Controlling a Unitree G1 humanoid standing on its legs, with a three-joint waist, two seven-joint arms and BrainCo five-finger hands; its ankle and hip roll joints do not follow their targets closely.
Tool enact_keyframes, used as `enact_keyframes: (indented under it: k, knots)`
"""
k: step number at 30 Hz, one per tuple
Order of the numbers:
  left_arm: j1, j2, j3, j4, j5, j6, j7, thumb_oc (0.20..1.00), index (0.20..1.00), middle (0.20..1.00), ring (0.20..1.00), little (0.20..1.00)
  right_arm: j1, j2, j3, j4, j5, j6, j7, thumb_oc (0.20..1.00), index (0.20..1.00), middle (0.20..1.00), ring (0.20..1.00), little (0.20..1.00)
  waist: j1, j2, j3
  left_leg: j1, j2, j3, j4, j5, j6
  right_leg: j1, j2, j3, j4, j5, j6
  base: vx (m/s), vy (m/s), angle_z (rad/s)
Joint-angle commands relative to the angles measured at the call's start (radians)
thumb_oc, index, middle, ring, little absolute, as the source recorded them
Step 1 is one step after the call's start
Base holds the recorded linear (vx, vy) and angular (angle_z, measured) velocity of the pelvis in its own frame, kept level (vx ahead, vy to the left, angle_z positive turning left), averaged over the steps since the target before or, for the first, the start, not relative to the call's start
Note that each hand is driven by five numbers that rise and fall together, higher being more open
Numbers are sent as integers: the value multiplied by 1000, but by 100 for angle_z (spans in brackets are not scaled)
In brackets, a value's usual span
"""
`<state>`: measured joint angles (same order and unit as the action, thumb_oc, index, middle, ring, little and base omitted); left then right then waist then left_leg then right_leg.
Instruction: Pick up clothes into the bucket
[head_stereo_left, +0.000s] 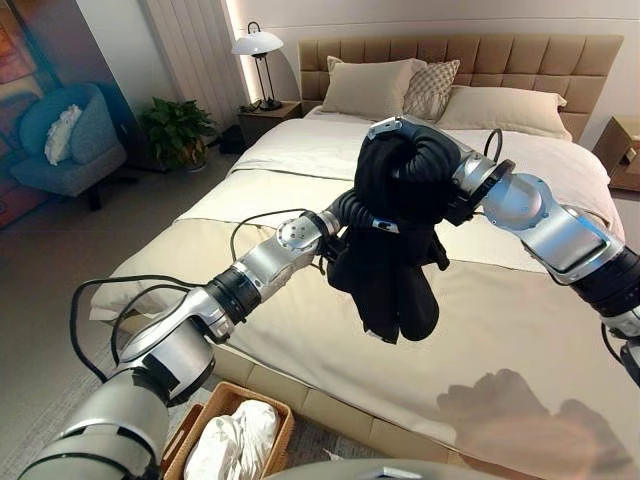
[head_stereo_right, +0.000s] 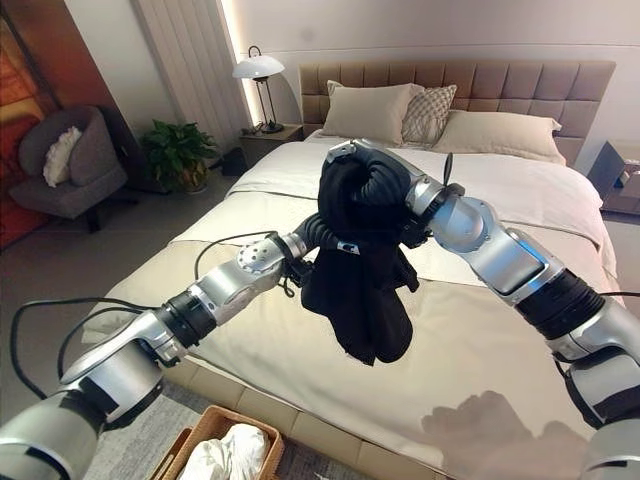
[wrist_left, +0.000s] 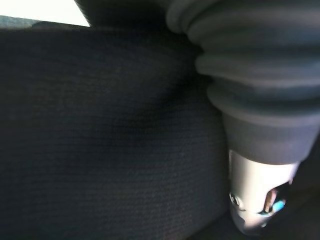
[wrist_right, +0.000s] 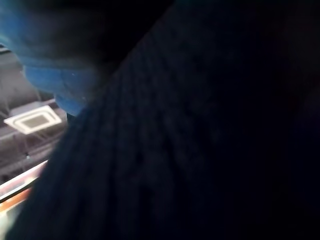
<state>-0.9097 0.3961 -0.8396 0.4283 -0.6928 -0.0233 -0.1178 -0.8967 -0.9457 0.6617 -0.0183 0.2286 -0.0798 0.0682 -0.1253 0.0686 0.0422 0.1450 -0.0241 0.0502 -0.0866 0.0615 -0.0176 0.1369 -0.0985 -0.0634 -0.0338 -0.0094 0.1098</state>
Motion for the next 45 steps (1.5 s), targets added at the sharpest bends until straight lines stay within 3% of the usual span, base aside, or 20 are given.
enact_keyframes:
  k: [1,4,5,6,7,12,17,23,25,28,29,30,31,36,38,39,41,45]
  knots:
    - [-84,-69,-52,46,-37,-8,-45,200,200,200,200,200,-80,97,-124,-76,35,-72,-59,200,200,200,200,200,20,-51,-35,-15,-6,-36,89,-122,-18,-74,-50,-30,83,12,43,0,0,0]
    - [-74,-62,-49,41,-49,-6,-57,200,200,200,200,200,-70,99,-141,-71,27,-73,-67,200,200,200,200,200,18,-50,-37,-16,-6,-36,89,-123,-17,-75,-50,-28,82,11,42,0,0,0]
    - [-71,-58,-46,37,-54,-8,-57,200,200,200,200,200,-70,98,-146,-68,21,-72,-71,307,307,307,307,307,18,-50,-37,-16,-6,-36,88,-122,-17,-76,-50,-27,82,12,43,0,0,0]
    - [-72,-51,-44,30,-59,-9,-59,200,200,200,200,200,-64,96,-156,-63,19,-72,-77,906,906,906,906,906,18,-48,-37,-16,-6,-37,88,-122,-17,-77,-50,-27,82,12,43,0,0,0]
    - [-69,-48,-42,30,-55,-8,-60,200,200,200,200,200,-60,97,-162,-61,14,-71,-81,1000,1000,1000,1000,1000,18,-48,-37,-17,-6,-37,88,-122,-17,-77,-50,-27,83,11,42,0,0,0]
    - [-44,-6,-2,16,-38,-23,-45,200,200,200,200,200,-2,92,-249,-44,-21,-68,-124,1000,1000,1000,1000,1000,17,-43,-34,-17,-6,-38,90,-123,-15,-79,-48,-28,83,8,41,0,0,0]
    - [8,89,68,-15,-7,-42,-26,200,200,200,200,200,73,79,-355,-20,-47,-64,-172,1000,1000,1000,1000,1000,22,-42,-31,-18,-6,-38,93,-125,-15,-79,-48,-29,83,6,40,0,0,0]
    - [131,224,220,-63,75,-68,21,200,200,200,200,200,256,88,-563,7,11,-77,-223,1000,1000,1000,1000,1000,29,-40,-32,-20,-5,-38,96,-128,-14,-76,-47,-32,80,2,36,0,0,0]
    - [208,312,333,-116,202,-87,56,200,200,200,200,200,380,148,-678,26,90,-99,-247,1000,1000,1000,1000,1000,34,-41,-28,-27,-6,-35,101,-124,-13,-80,-47,-32,78,6,34,0,0,0]
    - [279,357,420,-141,282,-96,86,200,200,200,200,200,457,192,-734,37,149,-111,-250,1000,1000,1000,1000,1000,37,-40,-29,-22,-5,-33,102,-134,-13,-74,-45,-29,77,-4,35,11,-2,0]
    - [363,395,519,-164,316,-113,115,200,200,200,200,200,523,229,-773,55,210,-121,-246,1000,1000,1000,1000,1000,42,-44,-26,-27,-6,-29,104,-127,-14,-78,-46,-29,75,3,33,37,-6,0]
    - [368,395,521,-166,317,-112,115,200,200,200,200,200,525,229,-772,54,210,-121,-245,1000,1000,1000,1000,1000,41,-42,-28,-22,-4,-30,102,-136,-14,-74,-45,-29,75,-5,34,0,0,0]
    - [461,407,624,-192,352,-125,144,200,200,200,200,200,596,291,-807,78,294,-136,-240,1000,1000,1000,1000,1000,43,-44,-27,-21,-4,-28,103,-138,-14,-73,-44,-26,73,-6,33,0,0,0]
    - [703,386,935,-277,528,-162,269,200,200,200,200,200,785,449,-894,128,355,-154,-227,1000,1000,1000,1000,1000,49,-44,-18,-20,-2,-23,104,-144,-15,-75,-42,-18,72,-12,28,9,2,0]
    - [713,386,942,-284,530,-160,269,200,200,200,200,200,786,450,-890,128,355,-155,-226,1000,1000,1000,1000,1000,46,-44,-19,-19,-1,-23,104,-146,-15,-74,-41,-18,73,-14,28,26,6,-3]
    - [769,366,1011,-307,561,-173,301,200,200,200,200,200,846,524,-879,178,428,-156,-198,1000,1000,1000,1000,1000,48,-45,-13,-20,-1,-20,104,-146,-15,-77,-39,-16,74,-15,25,0,0,0]
    - [830,352,1080,-327,622,-172,337,200,200,200,200,200,904,588,-870,225,457,-156,-178,1000,1000,1000,1000,1000,49,-47,-7,-20,0,-19,103,-147,-15,-78,-38,-14,77,-17,22,0,0,0]
    - [916,339,1142,-331,697,-168,361,200,200,200,200,200,979,662,-842,367,493,-142,-143,1000,1000,1000,1000,1000,46,-53,11,-32,1,-20,106,-144,-16,-94,-36,-15,91,-17,20,0,0,0]
